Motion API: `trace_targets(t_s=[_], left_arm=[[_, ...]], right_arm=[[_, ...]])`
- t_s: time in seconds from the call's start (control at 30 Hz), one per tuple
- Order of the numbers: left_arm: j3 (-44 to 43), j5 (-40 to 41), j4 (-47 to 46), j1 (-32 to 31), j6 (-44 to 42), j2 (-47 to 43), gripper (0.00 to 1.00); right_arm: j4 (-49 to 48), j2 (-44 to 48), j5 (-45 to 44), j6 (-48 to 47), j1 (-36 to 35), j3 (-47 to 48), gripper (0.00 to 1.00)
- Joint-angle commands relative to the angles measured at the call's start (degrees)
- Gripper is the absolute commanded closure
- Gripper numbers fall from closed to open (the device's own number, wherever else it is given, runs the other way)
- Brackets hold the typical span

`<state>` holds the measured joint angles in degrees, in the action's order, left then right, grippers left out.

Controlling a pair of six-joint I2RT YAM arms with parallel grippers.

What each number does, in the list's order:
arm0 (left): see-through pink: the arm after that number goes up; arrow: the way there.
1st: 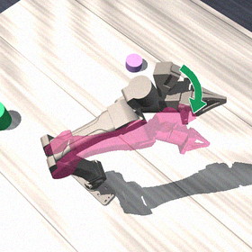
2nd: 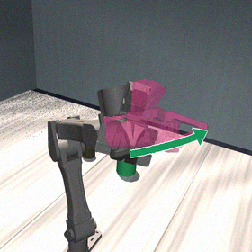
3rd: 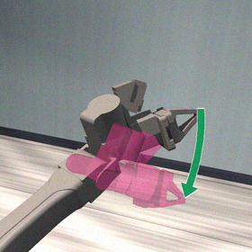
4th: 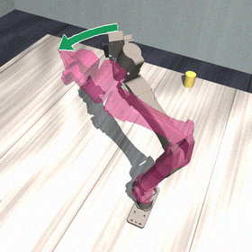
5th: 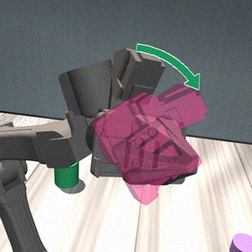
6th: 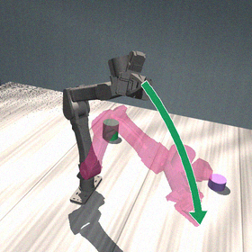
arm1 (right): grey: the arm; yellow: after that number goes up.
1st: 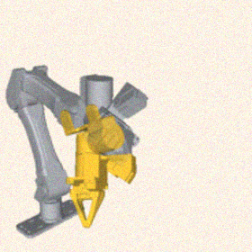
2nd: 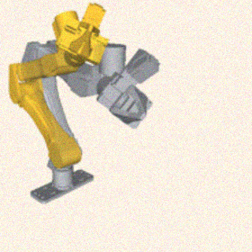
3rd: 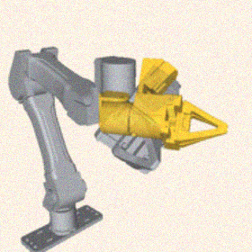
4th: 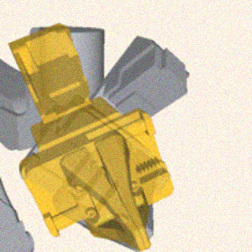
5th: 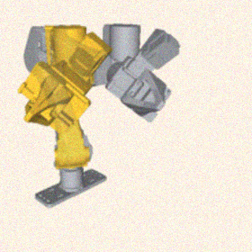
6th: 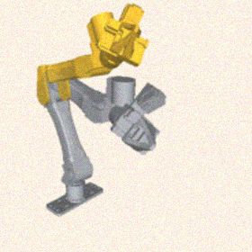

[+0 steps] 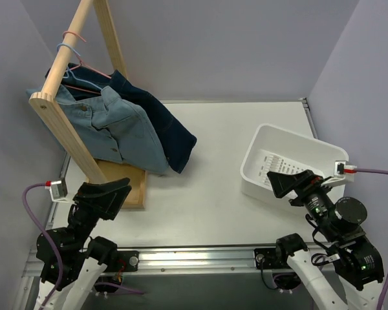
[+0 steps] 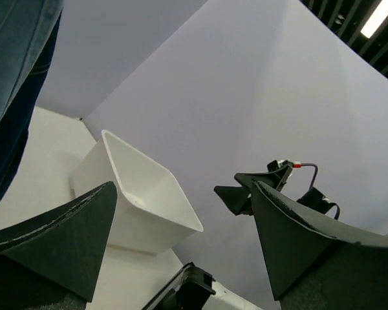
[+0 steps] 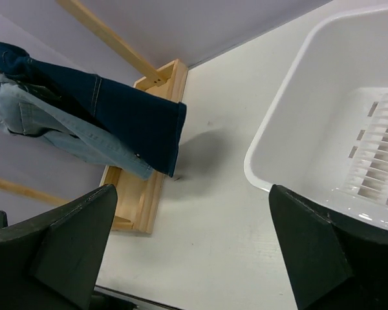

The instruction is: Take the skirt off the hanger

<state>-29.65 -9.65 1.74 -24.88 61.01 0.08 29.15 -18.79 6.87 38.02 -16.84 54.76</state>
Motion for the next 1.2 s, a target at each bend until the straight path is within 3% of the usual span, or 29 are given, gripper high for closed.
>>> trace_targets(t_s=[0.0,0.13,0.23,0.4,0.5,0.53,0.57,0.6,0.8,0.9,1.07,1.17], left_arm=[[-0.7,2.1,10.2,0.5,4.9,-4.1,0.06],[-2.7,-1.6,17.0,0.4,9.8,-3.1,0.06],[0.1,-4.7,6.8,0.4,10.4,-4.1,0.06],[-1.1,-4.6,8.5,0.4,10.9,-2.1,0.06],[-5.9,-5.3,17.7,0.4,5.2,1.8,0.06],[-11.1,-3.3,27.8,0.5,0.2,5.0,0.06],[-11.1,-3.3,27.9,0.5,0.2,5.0,0.06],[-13.0,-0.5,34.8,0.5,-3.2,7.4,0.06],[-25.5,9.0,55.6,0.5,-11.7,16.1,0.06],[-27.4,11.9,59.9,0.5,-12.7,17.9,0.06],[-26.5,11.7,61.1,0.5,-12.8,16.7,0.02],[-26.3,10.7,61.2,0.5,-13.6,15.8,0.01]], right_arm=[[1.3,-2.3,-5.7,-1.2,0.1,3.0,0.00],[3.4,-3.9,-9.1,-4.0,0.1,5.6,0.00],[5.3,-7.0,-10.2,-5.3,0.1,6.4,0.00],[5.3,-16.4,-9.3,-6.8,0.1,5.1,0.00],[3.0,-23.0,-5.2,-7.8,0.1,6.5,0.01],[-1.2,-26.6,-2.5,-8.4,0.1,8.1,0.03],[-1.2,-26.7,-1.3,-8.4,0.1,8.1,0.04],[-3.8,-27.6,-0.3,-8.4,0.1,8.7,0.04],[-11.1,-38.2,6.3,-8.2,-2.3,16.7,0.07],[-12.4,-44.0,3.7,-9.5,-8.6,21.7,0.02],[-12.1,-55.6,-10.3,-12.8,-24.7,32.6,0.00],[-14.2,-60.1,-16.9,-15.9,-30.7,35.7,0.00]])
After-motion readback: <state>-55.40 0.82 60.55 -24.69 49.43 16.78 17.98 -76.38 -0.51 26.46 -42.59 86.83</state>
